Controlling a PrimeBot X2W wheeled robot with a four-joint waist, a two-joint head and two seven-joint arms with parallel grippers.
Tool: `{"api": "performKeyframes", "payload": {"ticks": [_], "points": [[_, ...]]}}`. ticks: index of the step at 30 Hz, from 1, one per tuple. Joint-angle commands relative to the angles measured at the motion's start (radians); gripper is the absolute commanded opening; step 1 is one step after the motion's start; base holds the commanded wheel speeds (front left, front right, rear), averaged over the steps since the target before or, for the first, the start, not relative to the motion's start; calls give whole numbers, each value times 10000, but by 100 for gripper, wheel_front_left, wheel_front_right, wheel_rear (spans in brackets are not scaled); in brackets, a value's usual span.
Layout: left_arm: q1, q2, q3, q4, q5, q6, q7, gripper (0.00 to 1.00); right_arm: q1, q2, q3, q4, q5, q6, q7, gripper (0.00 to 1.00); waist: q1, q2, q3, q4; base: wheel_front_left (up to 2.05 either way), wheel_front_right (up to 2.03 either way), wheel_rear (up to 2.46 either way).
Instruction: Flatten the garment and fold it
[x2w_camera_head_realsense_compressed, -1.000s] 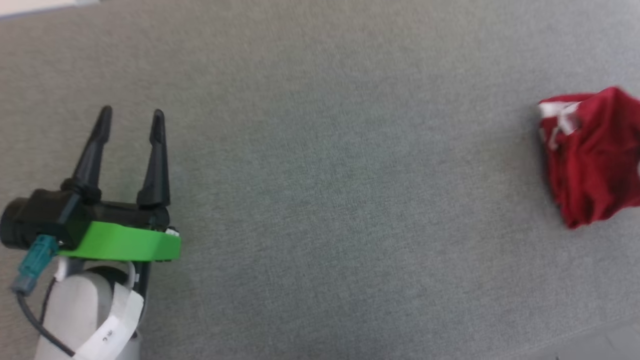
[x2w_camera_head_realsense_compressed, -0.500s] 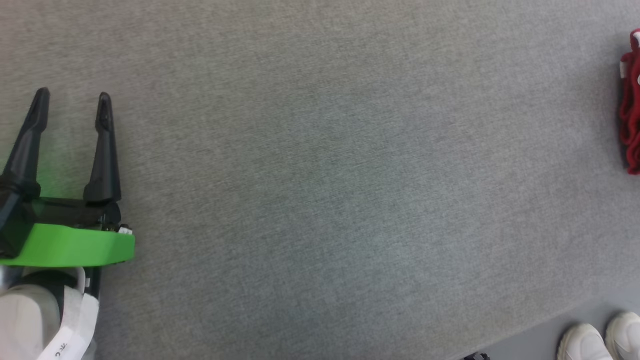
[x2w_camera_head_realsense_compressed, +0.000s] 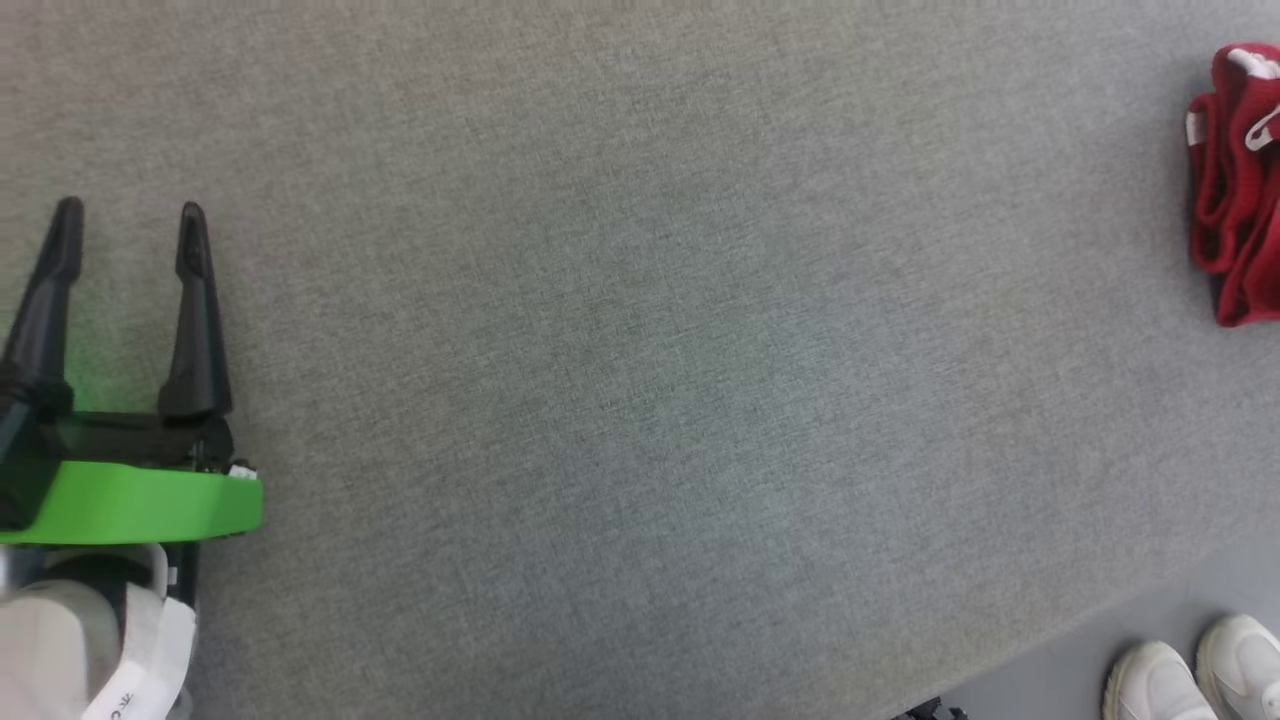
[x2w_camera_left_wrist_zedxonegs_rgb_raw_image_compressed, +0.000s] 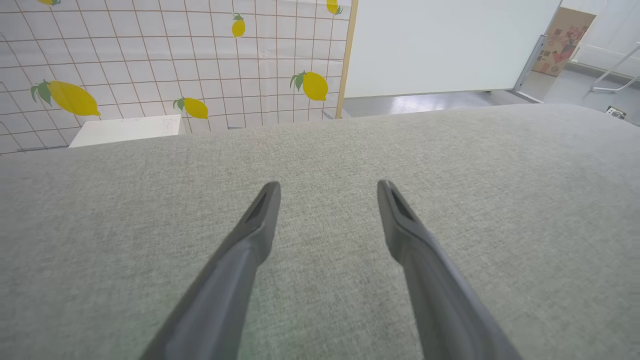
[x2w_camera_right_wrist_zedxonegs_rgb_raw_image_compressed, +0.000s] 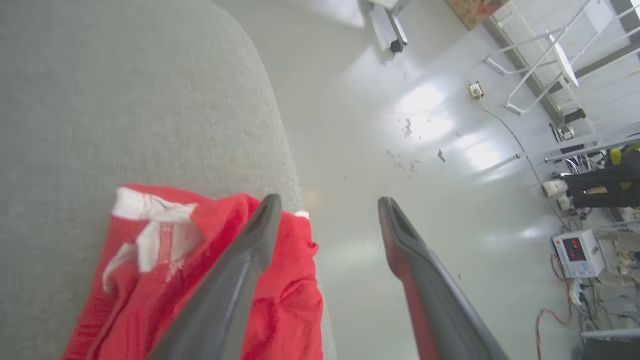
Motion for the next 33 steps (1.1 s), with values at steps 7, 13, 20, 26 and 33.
{"api": "performKeyframes", "payload": {"ticks": [7,13,20,26,33], "points": [[74,-586,-80,1092,-343,257,-927,100,-668,251,474,-1800,1120,-19,-1196,100,-1,-1,-1744,589,0,0,0],[75,-1139,-105,2065,-666,397,-1722,100,-525,1468,202,-3345,1282,-19,-2089,100,-1,-1,-3132,1345,0,0,0],[10,-1686,-62,2887,-934,534,-2201,100,718,3206,-146,-4892,843,-19,-2797,100,-1,-1,-4374,2393,0,0,0],[173,-1889,26,3343,-977,515,-2334,100,2413,4927,-591,-5847,186,-19,-3600,100,-1,-1,-5120,3122,0,0,0],[669,-1972,-206,4056,-401,577,-2363,100,5323,6107,-765,-5948,-80,-19,-4051,100,-1,-1,-5982,3792,0,0,0]]}}
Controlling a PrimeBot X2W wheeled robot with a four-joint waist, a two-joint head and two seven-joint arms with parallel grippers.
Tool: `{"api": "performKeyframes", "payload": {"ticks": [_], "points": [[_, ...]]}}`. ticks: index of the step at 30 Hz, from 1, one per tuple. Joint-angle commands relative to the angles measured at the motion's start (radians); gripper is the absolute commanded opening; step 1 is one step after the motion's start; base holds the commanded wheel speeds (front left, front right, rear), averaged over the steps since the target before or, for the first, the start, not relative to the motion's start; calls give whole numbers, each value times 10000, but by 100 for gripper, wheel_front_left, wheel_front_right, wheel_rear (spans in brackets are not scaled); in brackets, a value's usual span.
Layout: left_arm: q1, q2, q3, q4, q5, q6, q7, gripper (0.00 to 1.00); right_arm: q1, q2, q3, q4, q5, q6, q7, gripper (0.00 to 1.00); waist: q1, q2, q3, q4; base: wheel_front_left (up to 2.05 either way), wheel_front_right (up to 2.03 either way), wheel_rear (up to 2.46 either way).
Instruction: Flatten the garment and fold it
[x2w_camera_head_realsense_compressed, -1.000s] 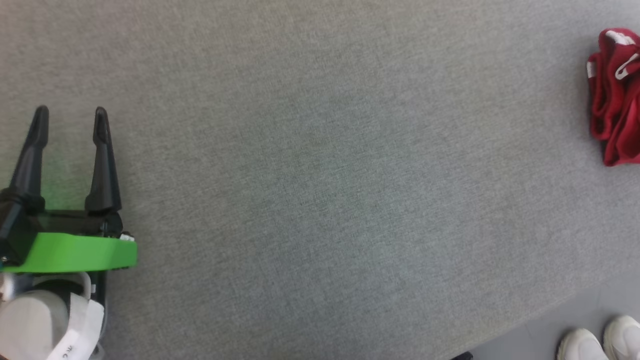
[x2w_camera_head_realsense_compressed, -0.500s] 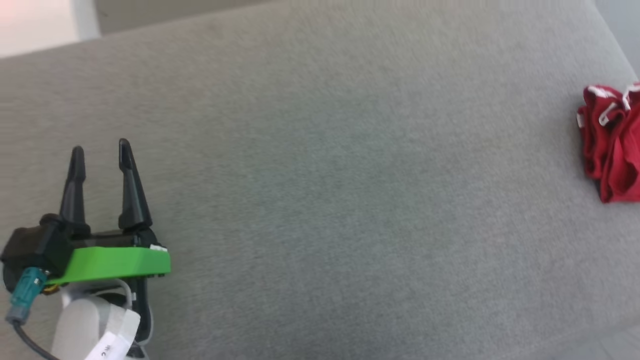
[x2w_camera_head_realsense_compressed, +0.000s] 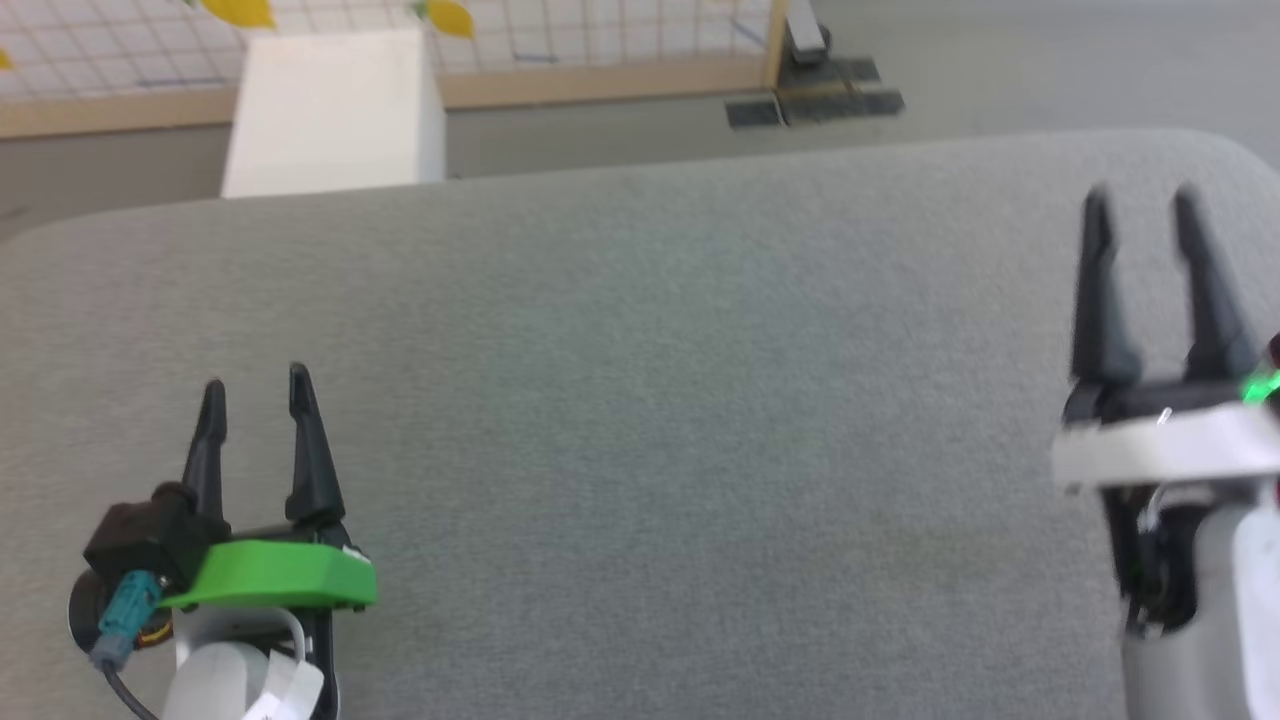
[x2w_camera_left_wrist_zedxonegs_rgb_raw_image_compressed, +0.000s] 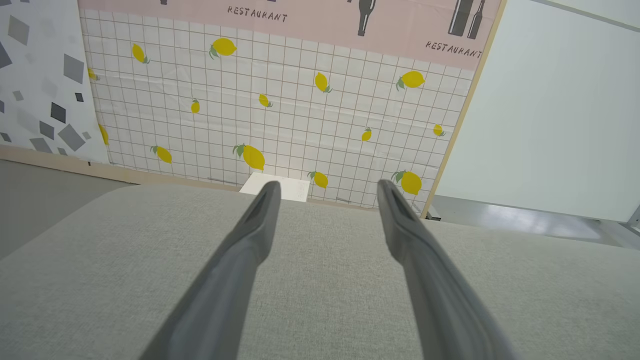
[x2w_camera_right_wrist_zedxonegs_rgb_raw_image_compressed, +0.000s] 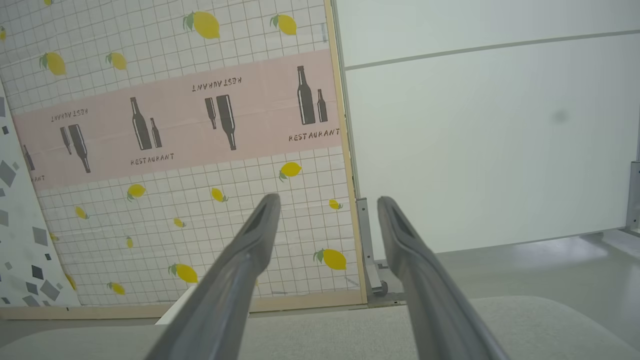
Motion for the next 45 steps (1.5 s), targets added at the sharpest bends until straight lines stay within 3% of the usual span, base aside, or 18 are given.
{"api": "performKeyframes", "payload": {"ticks": [1,12,26,27,45], "points": [[169,-37,-25,77,162,71,-44,100,341,55,52,134,-44,-15,-1,100,1,0,-793,715,0,0,0],[768,-165,-306,705,416,112,-46,100,2029,94,408,1159,-153,-15,-102,100,1,0,-1133,786,0,0,0],[754,-212,-669,1404,372,-43,-47,100,2308,96,635,1741,-223,-15,26,100,1,0,-1081,923,0,0,0],[767,-217,-652,1380,380,-8,5,0,2192,88,621,1727,-129,0,14,0,1,0,-1081,923,0,0,0],[795,-246,-665,1167,668,14,336,0,2261,89,665,1532,-418,-2,227,0,1,0,-1104,908,0,0,0]]}}
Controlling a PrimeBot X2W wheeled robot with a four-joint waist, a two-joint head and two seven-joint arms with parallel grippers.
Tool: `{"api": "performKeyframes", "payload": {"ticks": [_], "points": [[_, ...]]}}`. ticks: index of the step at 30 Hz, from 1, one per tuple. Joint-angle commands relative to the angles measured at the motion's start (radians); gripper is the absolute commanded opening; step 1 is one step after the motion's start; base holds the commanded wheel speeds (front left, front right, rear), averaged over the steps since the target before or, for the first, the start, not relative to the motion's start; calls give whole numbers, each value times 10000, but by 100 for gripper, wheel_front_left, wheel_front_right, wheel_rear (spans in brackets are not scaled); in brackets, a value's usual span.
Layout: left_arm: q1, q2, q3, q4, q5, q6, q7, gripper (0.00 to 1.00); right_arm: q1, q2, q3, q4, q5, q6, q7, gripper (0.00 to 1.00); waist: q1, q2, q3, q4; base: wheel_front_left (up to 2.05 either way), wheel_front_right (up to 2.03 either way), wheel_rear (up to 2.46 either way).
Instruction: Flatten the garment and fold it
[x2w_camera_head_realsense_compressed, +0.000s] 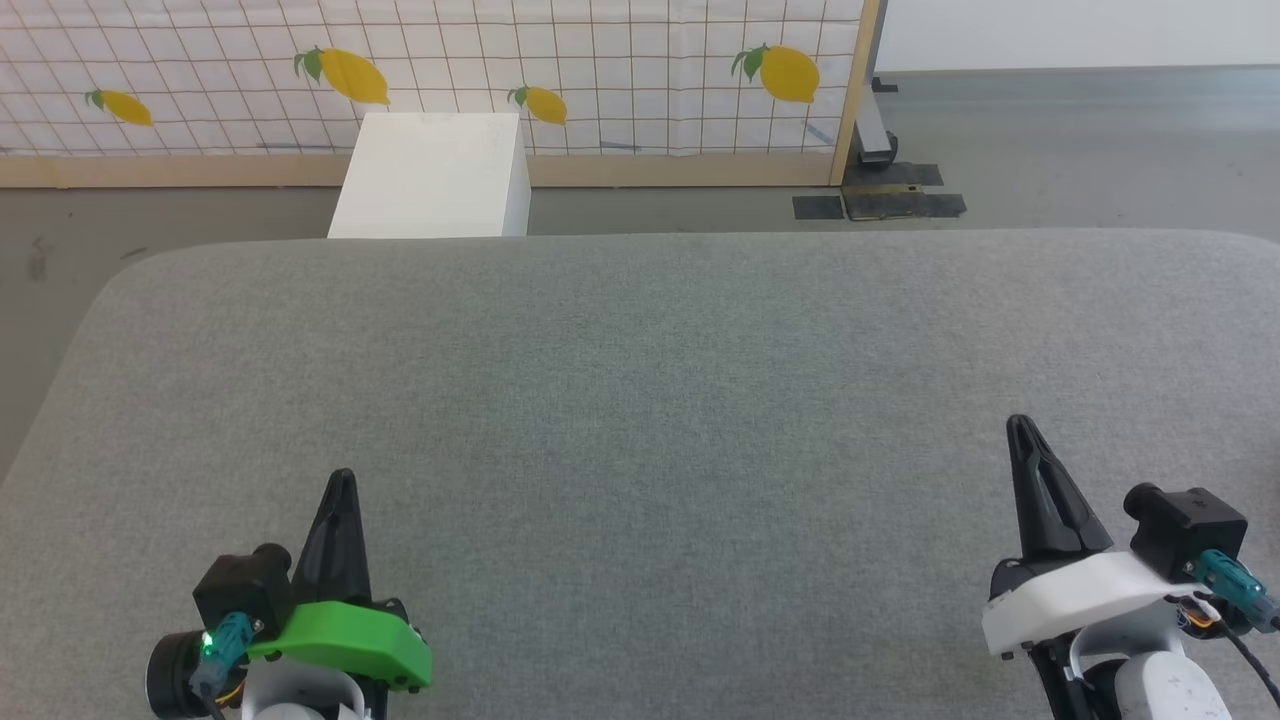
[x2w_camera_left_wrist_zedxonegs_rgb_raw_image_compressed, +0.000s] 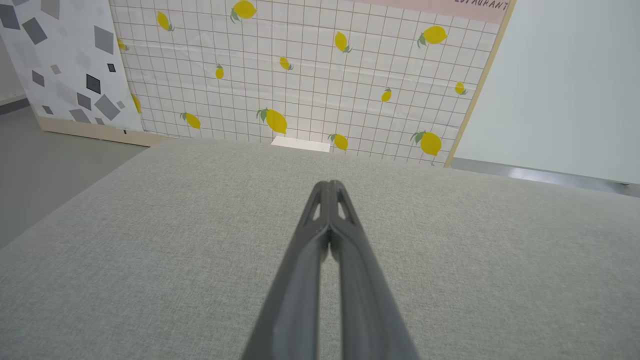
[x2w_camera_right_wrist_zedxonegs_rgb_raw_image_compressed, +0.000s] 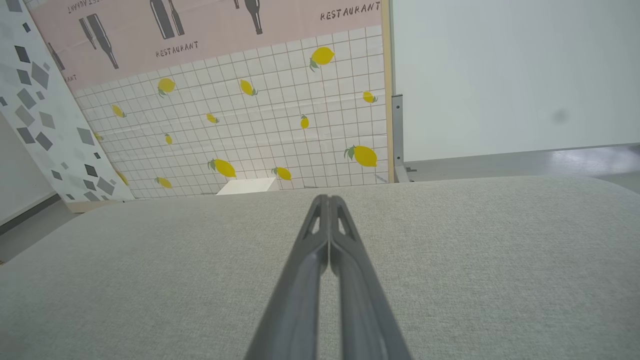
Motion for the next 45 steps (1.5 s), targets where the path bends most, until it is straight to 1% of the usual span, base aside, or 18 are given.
{"api": "performKeyframes", "payload": {"ticks": [1,45], "points": [[29,-25,-14,-75,141,21,68,0,75,1,22,-84,-114,-2,47,0,1,0,-2,-1,0,0,0],[102,-103,-64,-652,920,81,960,0,269,4,152,-607,-907,-7,624,0,1,0,-64,-45,0,0,0]]}}
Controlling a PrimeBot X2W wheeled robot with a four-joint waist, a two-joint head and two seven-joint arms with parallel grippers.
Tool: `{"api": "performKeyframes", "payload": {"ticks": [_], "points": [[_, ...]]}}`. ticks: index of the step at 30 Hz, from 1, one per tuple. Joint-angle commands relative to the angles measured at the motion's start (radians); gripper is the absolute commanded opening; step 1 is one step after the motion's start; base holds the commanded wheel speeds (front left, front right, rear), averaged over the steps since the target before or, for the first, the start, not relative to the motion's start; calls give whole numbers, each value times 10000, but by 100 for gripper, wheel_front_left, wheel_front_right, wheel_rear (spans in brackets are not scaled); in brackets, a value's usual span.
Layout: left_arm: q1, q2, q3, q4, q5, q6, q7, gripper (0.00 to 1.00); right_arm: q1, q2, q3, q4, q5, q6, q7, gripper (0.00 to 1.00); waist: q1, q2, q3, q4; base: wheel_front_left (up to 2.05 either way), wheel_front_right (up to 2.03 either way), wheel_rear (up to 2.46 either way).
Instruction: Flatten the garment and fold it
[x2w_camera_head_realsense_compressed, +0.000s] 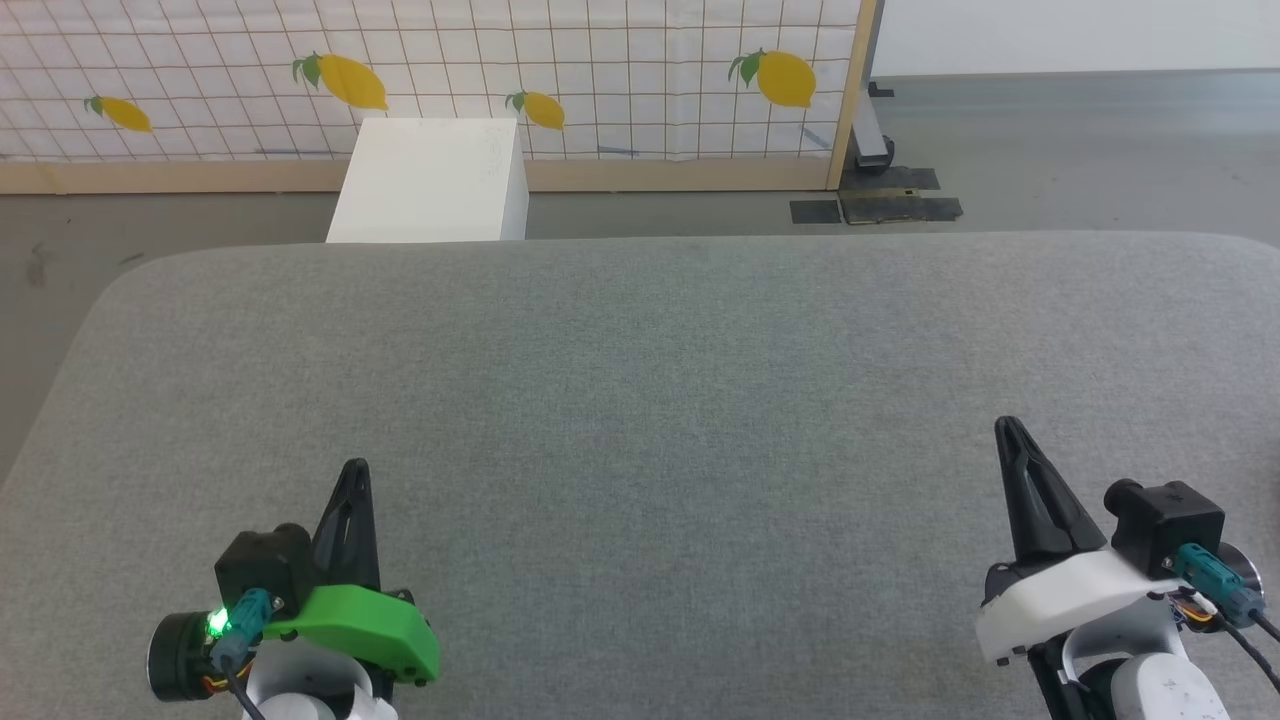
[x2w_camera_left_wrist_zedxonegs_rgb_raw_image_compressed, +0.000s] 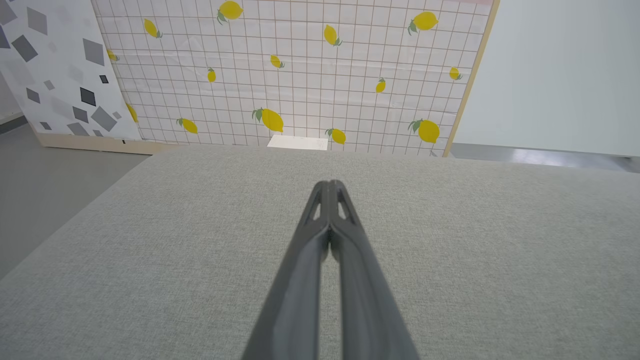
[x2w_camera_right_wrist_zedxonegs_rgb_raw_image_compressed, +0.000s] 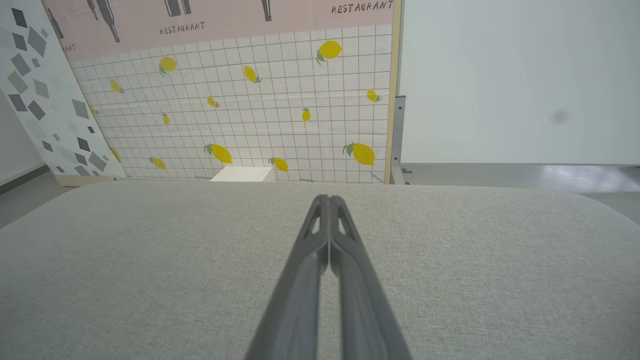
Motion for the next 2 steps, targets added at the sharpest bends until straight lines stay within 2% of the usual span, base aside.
{"api": "performKeyframes", "payload": {"ticks": [1,2], "points": [[99,-40,-15,-58,198,77,48,0,118,4,33,-77,-116,-7,62,0,0,0,-2,-1,0,0,0],[101,-41,-17,-72,217,78,70,0,123,4,37,-90,-136,-8,77,0,0,0,-3,-2,0,0,0]]}}
